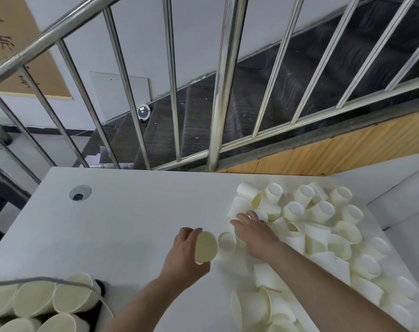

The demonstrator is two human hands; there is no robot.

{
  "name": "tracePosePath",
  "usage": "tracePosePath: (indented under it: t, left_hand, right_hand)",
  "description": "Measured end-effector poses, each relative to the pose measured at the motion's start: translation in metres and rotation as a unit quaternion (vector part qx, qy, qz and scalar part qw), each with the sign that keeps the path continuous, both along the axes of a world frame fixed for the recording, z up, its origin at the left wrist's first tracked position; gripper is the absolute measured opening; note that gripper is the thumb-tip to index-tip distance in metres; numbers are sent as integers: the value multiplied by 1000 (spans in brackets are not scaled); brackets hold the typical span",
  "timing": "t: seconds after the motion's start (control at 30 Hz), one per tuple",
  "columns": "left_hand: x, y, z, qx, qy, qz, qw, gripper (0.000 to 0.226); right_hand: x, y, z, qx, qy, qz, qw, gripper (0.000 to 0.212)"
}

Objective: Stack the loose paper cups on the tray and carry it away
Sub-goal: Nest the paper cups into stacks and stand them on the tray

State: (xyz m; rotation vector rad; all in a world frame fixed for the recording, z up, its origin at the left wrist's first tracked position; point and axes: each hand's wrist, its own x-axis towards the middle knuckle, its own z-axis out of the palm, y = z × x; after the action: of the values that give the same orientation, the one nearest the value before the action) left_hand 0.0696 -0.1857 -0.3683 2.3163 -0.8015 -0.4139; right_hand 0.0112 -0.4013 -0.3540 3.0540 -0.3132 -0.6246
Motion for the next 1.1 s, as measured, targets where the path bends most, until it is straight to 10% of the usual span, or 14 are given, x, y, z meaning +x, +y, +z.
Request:
tracePosePath:
  t: [1.1]
  left_hand:
    - [-35, 9, 25, -80, -15, -12, 997, 75]
  right_hand:
    - [-78, 39, 61, 82, -177, -109, 975, 72]
